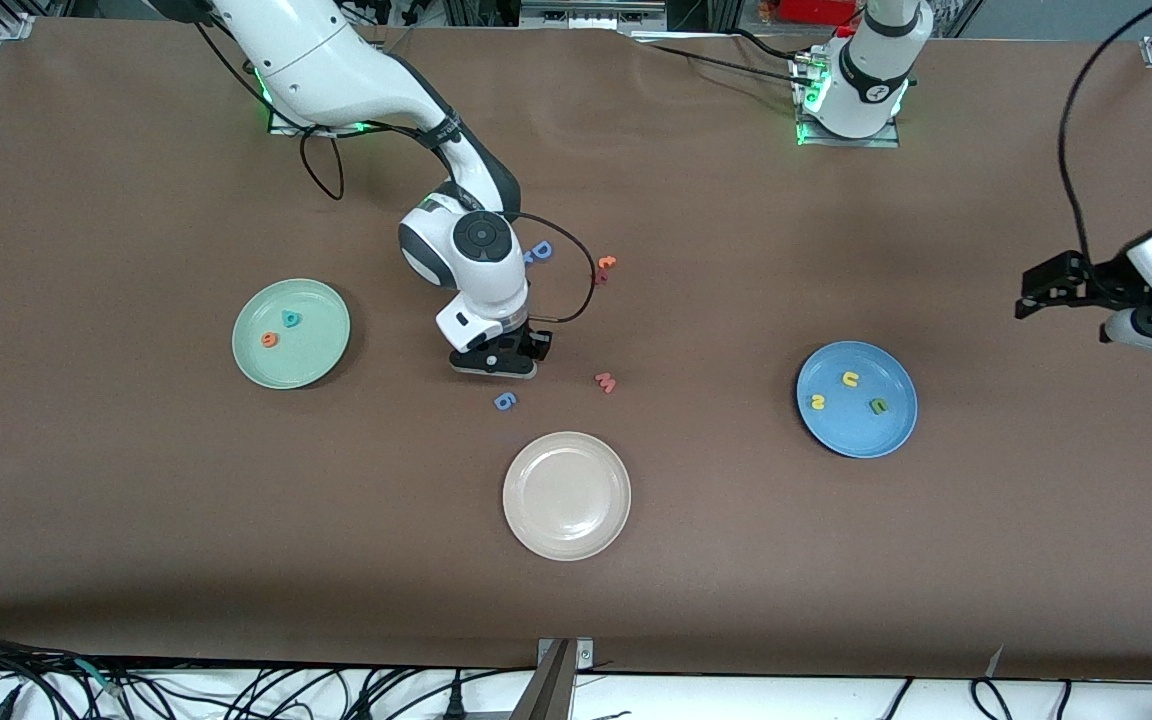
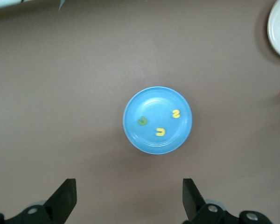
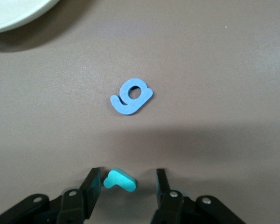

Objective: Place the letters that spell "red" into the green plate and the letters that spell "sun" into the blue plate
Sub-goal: 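Lift the teal 1 with the right gripper and carry it toward the mint plate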

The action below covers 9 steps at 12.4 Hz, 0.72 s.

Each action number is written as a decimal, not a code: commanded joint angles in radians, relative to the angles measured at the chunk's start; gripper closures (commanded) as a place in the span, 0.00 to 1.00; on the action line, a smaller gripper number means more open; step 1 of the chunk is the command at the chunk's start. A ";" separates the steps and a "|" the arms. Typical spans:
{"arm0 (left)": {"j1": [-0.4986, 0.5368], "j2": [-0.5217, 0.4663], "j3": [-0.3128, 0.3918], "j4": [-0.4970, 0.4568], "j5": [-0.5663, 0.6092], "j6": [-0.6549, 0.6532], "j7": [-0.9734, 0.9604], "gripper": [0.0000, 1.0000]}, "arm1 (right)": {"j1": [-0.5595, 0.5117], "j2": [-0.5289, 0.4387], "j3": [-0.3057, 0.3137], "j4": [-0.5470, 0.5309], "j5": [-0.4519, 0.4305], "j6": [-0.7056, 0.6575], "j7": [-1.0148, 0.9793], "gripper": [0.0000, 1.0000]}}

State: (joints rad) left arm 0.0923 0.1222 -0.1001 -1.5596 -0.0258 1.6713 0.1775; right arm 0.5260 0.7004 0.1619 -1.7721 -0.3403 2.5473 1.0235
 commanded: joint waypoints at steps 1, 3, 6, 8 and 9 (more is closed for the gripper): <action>-0.071 -0.154 0.033 -0.161 -0.019 0.022 -0.127 0.00 | 0.005 0.011 -0.001 0.011 -0.017 0.002 0.010 0.56; -0.165 -0.177 0.103 -0.186 -0.019 0.022 -0.128 0.00 | 0.005 0.011 -0.001 0.011 -0.017 0.002 0.010 0.67; -0.166 -0.177 0.100 -0.182 -0.031 0.015 -0.133 0.00 | 0.005 0.011 -0.001 0.011 -0.017 0.002 0.012 0.74; -0.132 -0.176 0.050 -0.172 -0.026 0.007 -0.196 0.00 | 0.005 0.011 -0.001 0.011 -0.017 0.001 0.012 0.74; -0.103 -0.176 0.016 -0.168 -0.022 0.001 -0.205 0.00 | 0.005 0.011 -0.001 0.011 -0.017 0.001 0.012 0.74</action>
State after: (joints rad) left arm -0.0517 -0.0335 -0.0360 -1.7165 -0.0265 1.6714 0.0062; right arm 0.5259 0.7003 0.1615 -1.7711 -0.3404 2.5469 1.0236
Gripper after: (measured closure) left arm 0.000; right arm 0.696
